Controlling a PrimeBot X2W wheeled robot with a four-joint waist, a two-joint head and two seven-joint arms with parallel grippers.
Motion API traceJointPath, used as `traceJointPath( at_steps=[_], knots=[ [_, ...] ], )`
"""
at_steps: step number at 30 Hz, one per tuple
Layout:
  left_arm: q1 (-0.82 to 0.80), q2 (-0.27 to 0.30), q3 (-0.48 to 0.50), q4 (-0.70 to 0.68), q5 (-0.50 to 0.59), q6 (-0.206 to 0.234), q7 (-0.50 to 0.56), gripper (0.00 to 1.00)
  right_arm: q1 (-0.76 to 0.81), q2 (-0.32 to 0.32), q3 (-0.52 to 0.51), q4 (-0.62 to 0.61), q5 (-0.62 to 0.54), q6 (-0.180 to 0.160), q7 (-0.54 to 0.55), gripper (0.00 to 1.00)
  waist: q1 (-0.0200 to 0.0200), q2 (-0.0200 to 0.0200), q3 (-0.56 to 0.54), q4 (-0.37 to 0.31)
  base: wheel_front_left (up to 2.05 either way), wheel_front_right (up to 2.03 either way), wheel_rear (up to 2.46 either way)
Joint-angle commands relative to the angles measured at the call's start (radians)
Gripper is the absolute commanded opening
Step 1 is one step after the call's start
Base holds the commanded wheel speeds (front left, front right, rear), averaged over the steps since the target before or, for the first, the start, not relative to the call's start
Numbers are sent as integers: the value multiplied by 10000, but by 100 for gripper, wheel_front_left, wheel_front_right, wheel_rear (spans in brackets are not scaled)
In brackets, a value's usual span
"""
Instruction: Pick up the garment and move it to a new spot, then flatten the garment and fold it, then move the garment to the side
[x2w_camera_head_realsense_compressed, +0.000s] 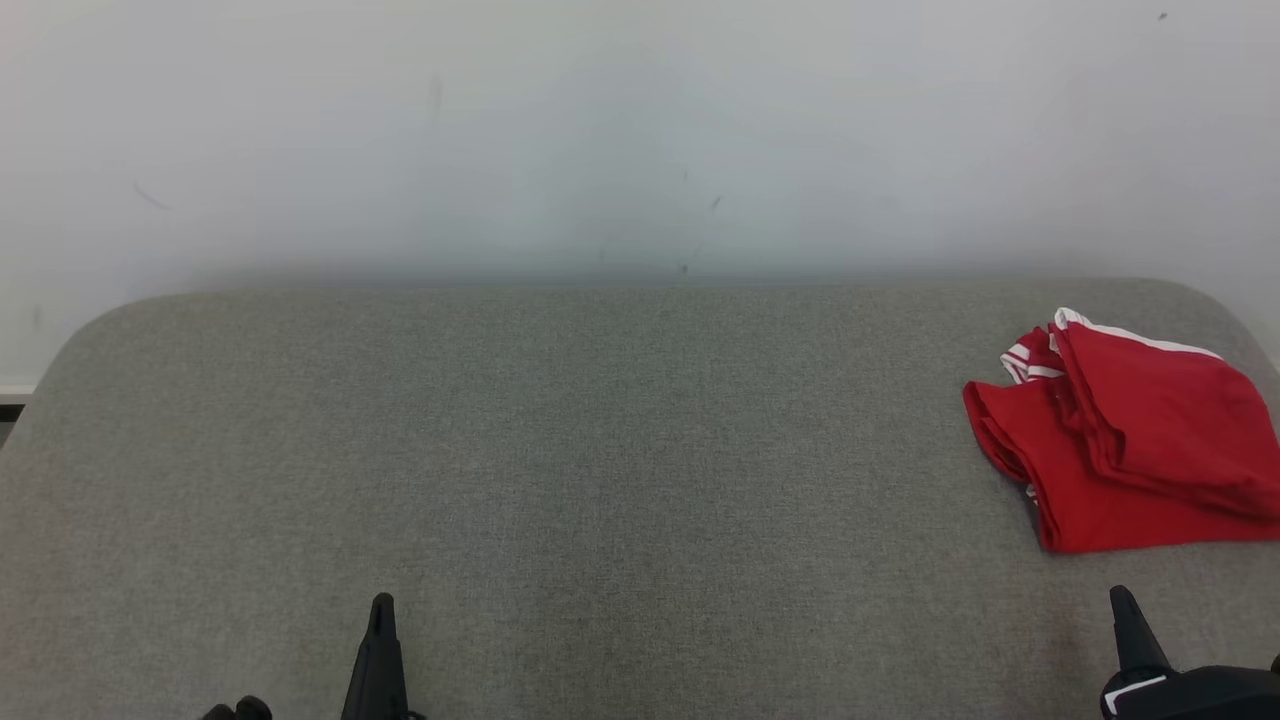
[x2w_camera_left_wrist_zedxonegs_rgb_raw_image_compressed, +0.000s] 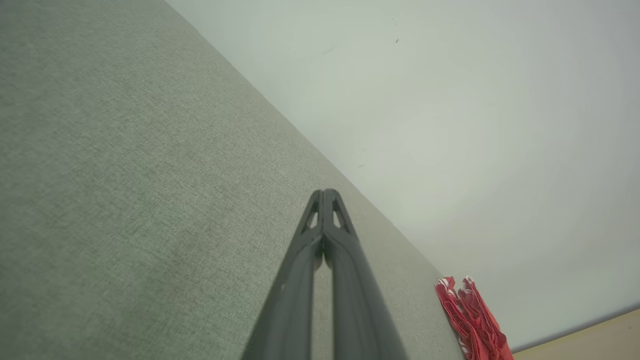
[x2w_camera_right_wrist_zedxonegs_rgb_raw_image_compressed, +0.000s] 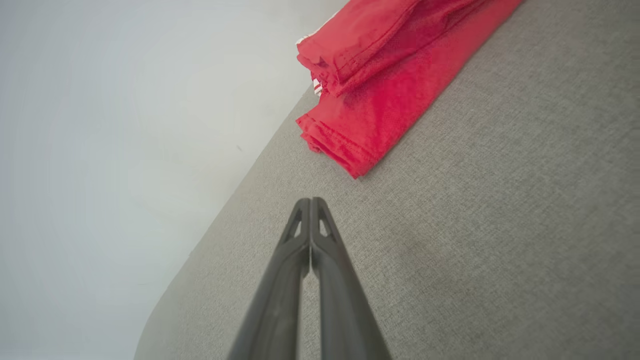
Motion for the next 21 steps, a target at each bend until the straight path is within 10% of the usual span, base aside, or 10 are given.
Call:
traceJointPath(
  at_steps=[1,21],
  knots=[
    [-310,39,-51,-81,-231,-63,-75,0,-287,-90,-112,-67,228,-9,98,0,0,0,4,-2,0,0,0],
    [-804,48,-617,27,-2756,-132,-69,0,-718,-163,-929,60,2525,-13,1271,0,0,0,115,-46,0,0,0]
  ],
)
